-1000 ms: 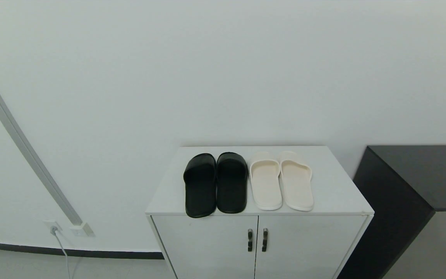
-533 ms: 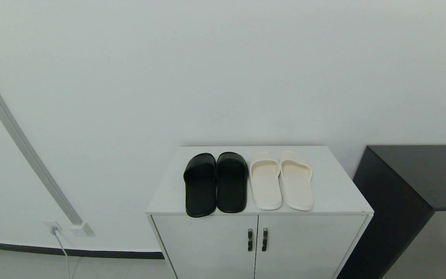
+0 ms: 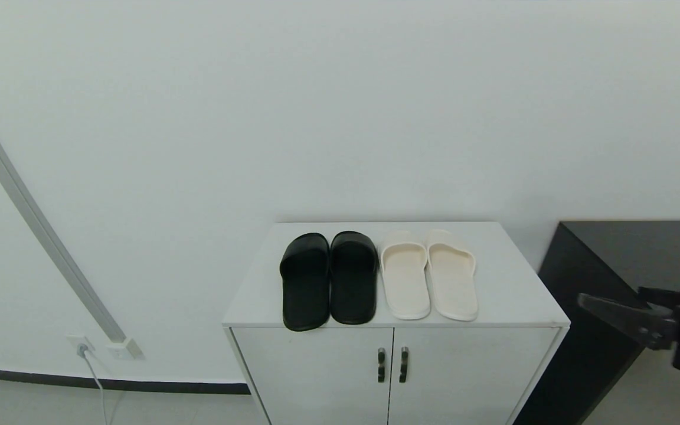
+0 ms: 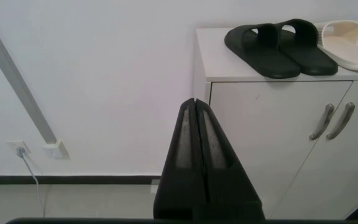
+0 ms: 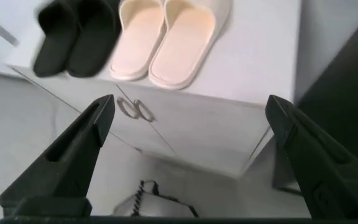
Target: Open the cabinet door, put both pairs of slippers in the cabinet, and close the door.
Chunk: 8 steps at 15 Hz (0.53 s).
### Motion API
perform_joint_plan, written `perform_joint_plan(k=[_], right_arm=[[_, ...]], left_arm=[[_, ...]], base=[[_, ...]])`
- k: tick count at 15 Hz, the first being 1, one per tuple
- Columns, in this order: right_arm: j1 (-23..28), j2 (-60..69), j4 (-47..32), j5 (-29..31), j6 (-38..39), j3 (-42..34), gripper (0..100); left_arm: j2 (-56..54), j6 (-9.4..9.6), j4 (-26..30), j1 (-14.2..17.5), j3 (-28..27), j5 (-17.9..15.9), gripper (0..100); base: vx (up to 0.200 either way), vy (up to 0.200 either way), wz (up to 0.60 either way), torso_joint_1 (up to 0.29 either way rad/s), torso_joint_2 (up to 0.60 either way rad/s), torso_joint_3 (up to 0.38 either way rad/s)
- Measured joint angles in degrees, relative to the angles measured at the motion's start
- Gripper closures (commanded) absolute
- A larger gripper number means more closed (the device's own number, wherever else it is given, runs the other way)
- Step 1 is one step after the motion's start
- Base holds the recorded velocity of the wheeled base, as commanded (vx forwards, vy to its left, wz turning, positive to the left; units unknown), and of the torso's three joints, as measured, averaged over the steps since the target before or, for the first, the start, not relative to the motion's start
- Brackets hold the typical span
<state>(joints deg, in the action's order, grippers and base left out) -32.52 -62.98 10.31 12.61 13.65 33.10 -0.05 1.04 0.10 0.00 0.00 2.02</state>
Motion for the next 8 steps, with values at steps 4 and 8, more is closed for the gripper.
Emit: perform_joint_plan(k=[4,8], right_arm=[[-9.2,-13.3,0.1,9.2,5.3,9.5,0],[-12.0,-25.8,3.6,16.8,7.3,16.1,0]], left_arm=[[0.0,0.00,0.0,0.0,0.0,0.0,100],[0.0,0.00,0.0,0.0,0.0,0.0,100]], base=[[0.000,0.000,0.00,0.000,0.00,0.000],[0.000,0.000,0.00,0.000,0.00,0.000]])
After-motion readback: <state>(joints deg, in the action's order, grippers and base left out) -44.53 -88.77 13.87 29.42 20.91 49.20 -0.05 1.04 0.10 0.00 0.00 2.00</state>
